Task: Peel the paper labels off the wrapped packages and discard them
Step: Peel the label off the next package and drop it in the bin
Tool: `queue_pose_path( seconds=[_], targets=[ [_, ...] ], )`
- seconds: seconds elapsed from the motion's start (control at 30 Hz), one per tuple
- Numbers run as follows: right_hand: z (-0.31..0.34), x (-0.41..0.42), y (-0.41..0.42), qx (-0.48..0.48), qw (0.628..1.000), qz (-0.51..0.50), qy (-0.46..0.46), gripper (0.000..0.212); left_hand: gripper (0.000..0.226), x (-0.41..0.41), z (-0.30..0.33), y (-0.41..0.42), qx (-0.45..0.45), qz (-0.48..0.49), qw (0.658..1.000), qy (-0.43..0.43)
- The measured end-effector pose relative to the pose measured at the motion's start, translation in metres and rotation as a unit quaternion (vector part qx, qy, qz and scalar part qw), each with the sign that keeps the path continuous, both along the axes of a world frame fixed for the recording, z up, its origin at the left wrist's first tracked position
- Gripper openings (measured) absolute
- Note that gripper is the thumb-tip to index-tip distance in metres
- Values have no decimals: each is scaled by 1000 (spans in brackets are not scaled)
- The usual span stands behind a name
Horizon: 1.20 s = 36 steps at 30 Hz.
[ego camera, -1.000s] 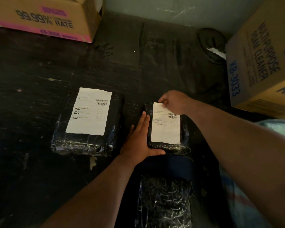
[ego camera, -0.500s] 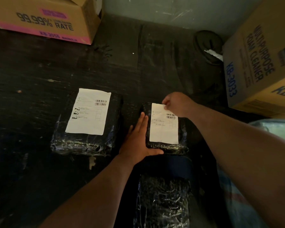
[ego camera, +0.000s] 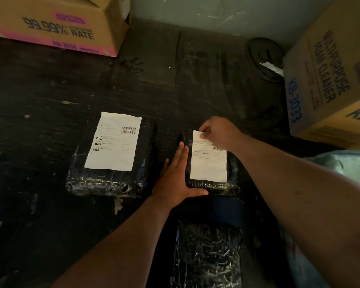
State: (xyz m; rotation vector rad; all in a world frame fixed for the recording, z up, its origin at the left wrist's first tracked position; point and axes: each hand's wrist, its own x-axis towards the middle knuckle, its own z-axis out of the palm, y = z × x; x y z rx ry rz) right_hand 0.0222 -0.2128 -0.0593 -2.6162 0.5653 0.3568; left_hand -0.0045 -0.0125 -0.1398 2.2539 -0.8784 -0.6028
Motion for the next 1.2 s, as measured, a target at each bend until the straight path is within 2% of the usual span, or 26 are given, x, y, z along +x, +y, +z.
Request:
queue_pose_path(
  seconds=[0.1, 0.23, 0.4, 0.67, 0.87, 1.13, 1.2],
  targets=[
    [2, -2, -2, 6, 1000, -16, -6, 14, 144, 1, -1, 0, 6, 2, 1000, 7],
    [4, -6, -6, 19, 1000, -9, -22, 13, 145, 0, -1, -1, 13, 5, 1000, 13],
    [1, -2, -1, 11, 1000, 16, -18, 39, 144, 1, 0, -1, 9, 8, 1000, 16],
    [-6, 4, 4, 41, 998, -22, -32, 9, 144, 0, -1, 0, 6, 5, 1000, 10],
    [0, -1, -2, 56, 998, 12, -39, 5, 143, 0, 1, -1, 8, 5, 1000, 6],
    [1, -5, -6, 24, 998, 59, -26, 45, 143, 0, 1, 0, 6, 5, 1000, 8],
    [4, -3, -4, 21, 998, 54, -15, 45, 143, 0, 1, 0, 5, 6, 1000, 7]
  ],
)
